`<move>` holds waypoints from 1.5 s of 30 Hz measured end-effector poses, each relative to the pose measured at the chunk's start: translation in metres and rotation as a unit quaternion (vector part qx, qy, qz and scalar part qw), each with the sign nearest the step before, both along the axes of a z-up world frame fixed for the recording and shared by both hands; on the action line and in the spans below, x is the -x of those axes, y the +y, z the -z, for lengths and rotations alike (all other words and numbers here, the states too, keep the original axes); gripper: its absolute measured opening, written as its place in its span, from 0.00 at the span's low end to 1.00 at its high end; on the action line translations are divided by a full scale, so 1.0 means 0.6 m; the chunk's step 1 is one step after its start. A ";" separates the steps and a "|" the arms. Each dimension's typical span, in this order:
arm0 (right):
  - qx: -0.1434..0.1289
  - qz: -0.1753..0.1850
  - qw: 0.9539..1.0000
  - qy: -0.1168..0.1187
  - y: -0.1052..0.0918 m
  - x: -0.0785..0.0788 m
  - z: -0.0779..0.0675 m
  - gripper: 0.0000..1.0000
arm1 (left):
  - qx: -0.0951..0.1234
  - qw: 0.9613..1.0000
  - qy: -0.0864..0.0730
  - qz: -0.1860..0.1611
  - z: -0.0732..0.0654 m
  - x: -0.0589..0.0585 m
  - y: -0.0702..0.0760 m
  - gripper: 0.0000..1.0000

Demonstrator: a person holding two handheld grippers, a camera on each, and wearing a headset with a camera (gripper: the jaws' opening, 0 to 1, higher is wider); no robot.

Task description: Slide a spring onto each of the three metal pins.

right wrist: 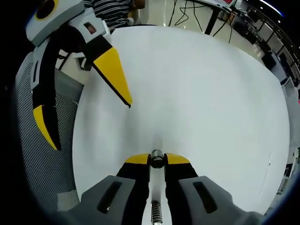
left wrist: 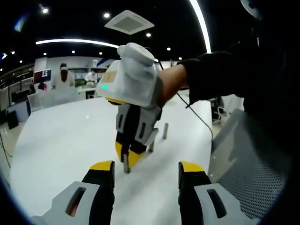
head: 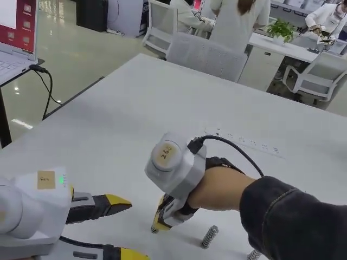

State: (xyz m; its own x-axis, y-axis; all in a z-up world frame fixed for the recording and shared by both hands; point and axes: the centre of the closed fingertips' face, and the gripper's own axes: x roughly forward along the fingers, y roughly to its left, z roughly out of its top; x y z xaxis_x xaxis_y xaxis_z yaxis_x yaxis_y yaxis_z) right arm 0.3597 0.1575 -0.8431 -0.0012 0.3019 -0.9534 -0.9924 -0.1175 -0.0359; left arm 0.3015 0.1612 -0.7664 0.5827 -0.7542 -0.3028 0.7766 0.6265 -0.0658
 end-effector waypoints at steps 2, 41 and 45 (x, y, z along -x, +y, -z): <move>-0.001 0.002 1.000 0.001 0.000 0.000 0.000 0.09 | 0.000 1.000 0.000 0.000 0.000 -0.001 0.000 0.49; -0.070 0.093 0.993 -0.002 -0.071 -0.006 -0.032 0.31 | -0.006 0.999 0.013 0.029 0.010 -0.009 -0.022 0.51; -0.079 0.102 0.992 -0.005 -0.077 -0.004 -0.034 0.34 | -0.007 0.999 0.014 0.031 0.011 -0.010 -0.023 0.51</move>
